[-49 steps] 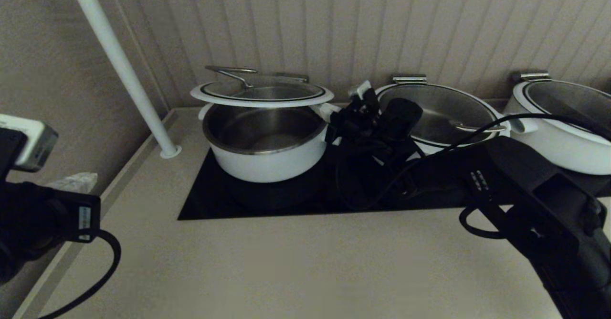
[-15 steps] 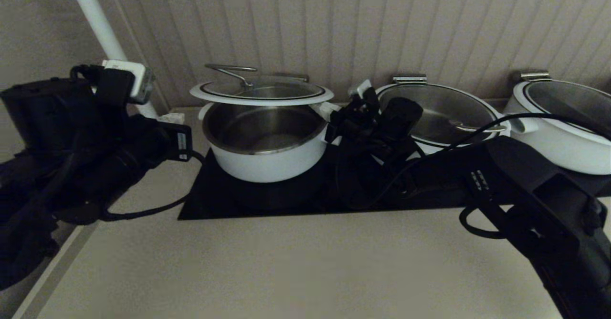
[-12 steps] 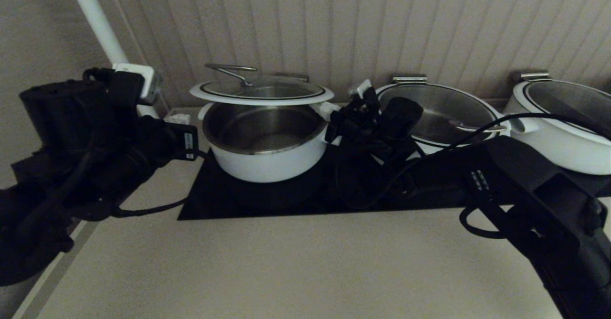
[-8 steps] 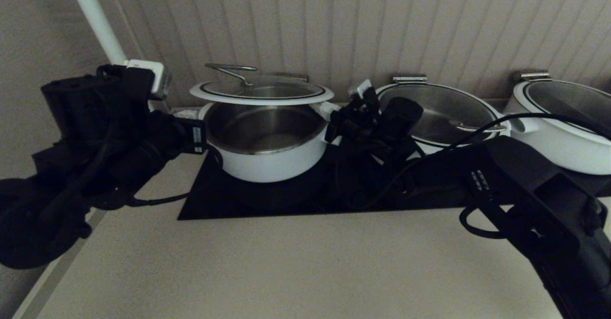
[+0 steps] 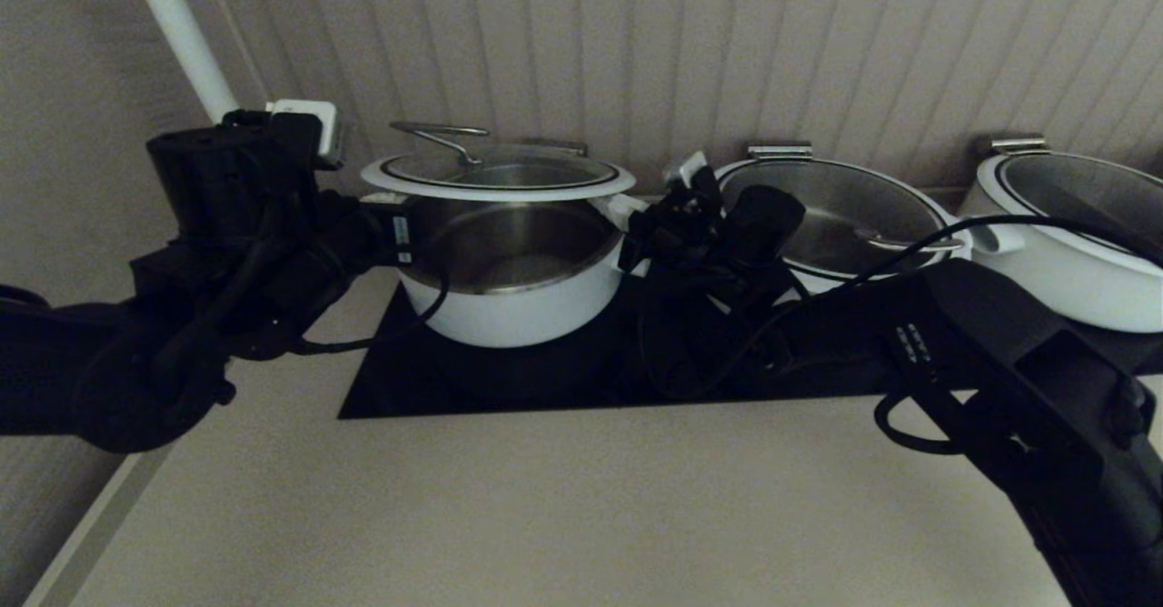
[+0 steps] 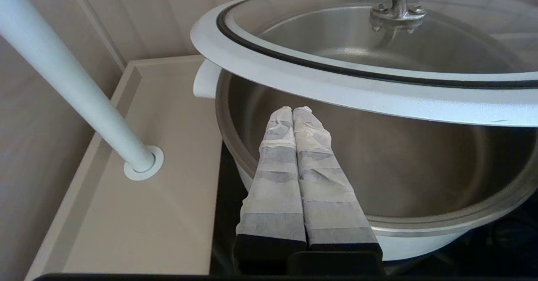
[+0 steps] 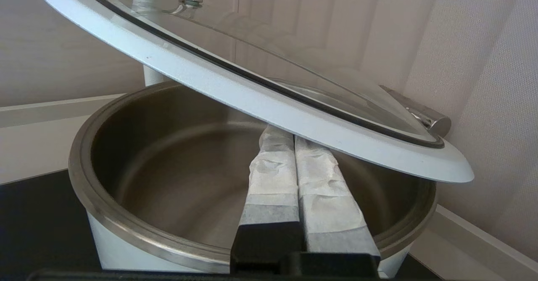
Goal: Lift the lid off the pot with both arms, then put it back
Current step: Open the pot lid completely
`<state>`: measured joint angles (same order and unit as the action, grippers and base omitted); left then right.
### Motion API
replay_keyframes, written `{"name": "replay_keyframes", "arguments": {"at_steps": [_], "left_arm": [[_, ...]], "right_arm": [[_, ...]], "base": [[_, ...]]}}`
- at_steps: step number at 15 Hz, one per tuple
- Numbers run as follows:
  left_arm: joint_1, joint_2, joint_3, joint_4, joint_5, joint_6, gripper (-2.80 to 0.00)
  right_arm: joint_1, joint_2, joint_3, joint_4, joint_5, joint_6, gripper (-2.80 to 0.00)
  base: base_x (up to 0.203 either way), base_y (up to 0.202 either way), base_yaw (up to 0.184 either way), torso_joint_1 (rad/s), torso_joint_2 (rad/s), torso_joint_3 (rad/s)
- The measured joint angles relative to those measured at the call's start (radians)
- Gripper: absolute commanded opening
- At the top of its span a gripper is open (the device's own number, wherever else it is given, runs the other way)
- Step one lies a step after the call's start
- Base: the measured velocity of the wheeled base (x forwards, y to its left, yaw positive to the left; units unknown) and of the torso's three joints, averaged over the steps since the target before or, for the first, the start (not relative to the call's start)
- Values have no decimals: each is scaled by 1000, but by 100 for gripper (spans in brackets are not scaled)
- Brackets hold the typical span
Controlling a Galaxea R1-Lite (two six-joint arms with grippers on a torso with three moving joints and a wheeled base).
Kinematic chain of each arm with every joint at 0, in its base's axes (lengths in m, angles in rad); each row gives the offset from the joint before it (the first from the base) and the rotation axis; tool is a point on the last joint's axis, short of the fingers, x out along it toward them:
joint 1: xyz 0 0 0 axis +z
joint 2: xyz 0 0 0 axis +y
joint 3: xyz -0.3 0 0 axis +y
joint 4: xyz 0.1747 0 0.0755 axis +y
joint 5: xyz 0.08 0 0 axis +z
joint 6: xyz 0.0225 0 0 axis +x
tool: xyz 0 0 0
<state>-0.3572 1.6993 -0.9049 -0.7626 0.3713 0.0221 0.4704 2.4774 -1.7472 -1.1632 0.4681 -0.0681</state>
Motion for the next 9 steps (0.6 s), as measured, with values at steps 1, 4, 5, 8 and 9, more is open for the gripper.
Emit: {"name": "replay_keyframes", "arguments": {"at_steps": [1,4,5,8,9], "left_arm": [[0,6,0,0,0,-4,-280],[0,16,2,0,1,-13,-280],[0,17,7,1,1,-12,-280],[0,23,10,-4,1,-14,-280],[0,25,12,-21,0,-18,-280]], "right_arm": [[0,0,0,1,0,0,-280],[-1,2,0,0,0,0,-280],[-1,2,0,0,0,0,-280],[-1,3,0,0,0,0,-280],[-1,3,0,-1,0,0,-280]], "base": [[0,0,0,0,0,0],[0,0,0,0,0,0],[0,0,0,0,0,0],[0,0,0,0,0,0],[0,0,0,0,0,0]]}}
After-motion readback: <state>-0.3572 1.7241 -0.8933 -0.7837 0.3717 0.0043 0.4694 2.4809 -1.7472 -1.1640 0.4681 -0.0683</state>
